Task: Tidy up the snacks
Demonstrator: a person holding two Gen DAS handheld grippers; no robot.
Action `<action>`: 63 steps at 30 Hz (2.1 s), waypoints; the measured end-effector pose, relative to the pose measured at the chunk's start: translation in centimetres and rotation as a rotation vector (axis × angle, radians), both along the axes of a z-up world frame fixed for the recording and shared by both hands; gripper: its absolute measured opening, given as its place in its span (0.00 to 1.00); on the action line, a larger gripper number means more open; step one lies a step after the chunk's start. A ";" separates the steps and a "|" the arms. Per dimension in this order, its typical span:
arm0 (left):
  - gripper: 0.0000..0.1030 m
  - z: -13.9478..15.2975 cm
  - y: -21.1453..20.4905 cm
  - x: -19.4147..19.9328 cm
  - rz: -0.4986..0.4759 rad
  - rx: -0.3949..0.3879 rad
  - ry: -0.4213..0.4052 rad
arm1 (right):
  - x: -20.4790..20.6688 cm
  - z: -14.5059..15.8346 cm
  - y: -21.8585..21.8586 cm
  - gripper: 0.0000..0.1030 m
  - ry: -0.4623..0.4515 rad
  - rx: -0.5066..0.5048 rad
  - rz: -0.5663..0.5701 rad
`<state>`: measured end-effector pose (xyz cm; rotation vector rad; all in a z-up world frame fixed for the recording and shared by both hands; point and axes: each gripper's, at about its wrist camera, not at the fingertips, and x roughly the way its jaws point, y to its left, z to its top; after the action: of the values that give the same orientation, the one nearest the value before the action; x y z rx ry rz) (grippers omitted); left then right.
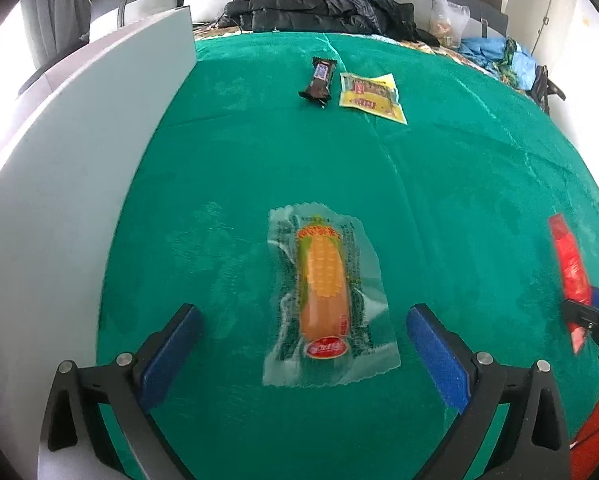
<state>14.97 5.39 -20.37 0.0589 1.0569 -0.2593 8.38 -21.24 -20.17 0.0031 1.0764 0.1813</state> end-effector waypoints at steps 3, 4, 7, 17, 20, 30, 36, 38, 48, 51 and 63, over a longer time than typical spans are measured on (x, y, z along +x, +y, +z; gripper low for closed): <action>0.95 0.5 0.3 0.4 0.010 -0.008 0.007 | 0.9 1.0 0.4 0.52 -0.004 -0.016 0.027; 0.92 0.6 0.3 0.7 0.009 -0.013 0.020 | 1.0 1.1 0.5 0.52 -0.005 -0.017 0.029; 0.79 0.0 -0.9 1.5 -0.018 0.015 0.067 | 1.8 1.2 0.2 0.52 0.025 0.000 0.014; 0.39 2.1 -0.9 0.5 -0.019 -0.032 0.022 | 2.2 1.9 -1.6 0.15 0.104 0.087 -0.063; 0.39 5.3 1.8 -0.2 0.040 -0.181 0.005 | 2.3 4.6 -0.5 0.15 0.066 0.125 -0.042; 0.40 16.3 17.5 0.1 0.280 -0.226 -0.148 | 7.6 17.3 15.5 0.15 -0.100 0.282 0.249; 0.40 17.7 26.0 -1.7 0.442 -0.120 -0.165 | 8.3 21.6 27.4 0.15 -0.122 0.360 0.443; 0.40 17.6 27.5 -2.8 0.473 -0.087 -0.165 | 7.9 22.1 29.9 0.15 -0.126 0.368 0.487; 0.40 16.9 27.4 -4.3 0.471 -0.004 -0.202 | 7.6 20.4 33.6 0.15 -0.093 0.320 0.534; 0.40 16.9 27.0 -4.3 0.459 0.015 -0.212 | 8.2 20.5 34.1 0.15 -0.087 0.308 0.527; 0.40 16.2 26.8 -3.9 0.462 0.036 -0.200 | 8.4 20.1 36.0 0.15 -0.084 0.290 0.538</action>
<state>11.08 32.17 -4.18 -0.1243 0.8484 0.1814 16.75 14.79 -0.09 -0.0331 0.9403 0.8147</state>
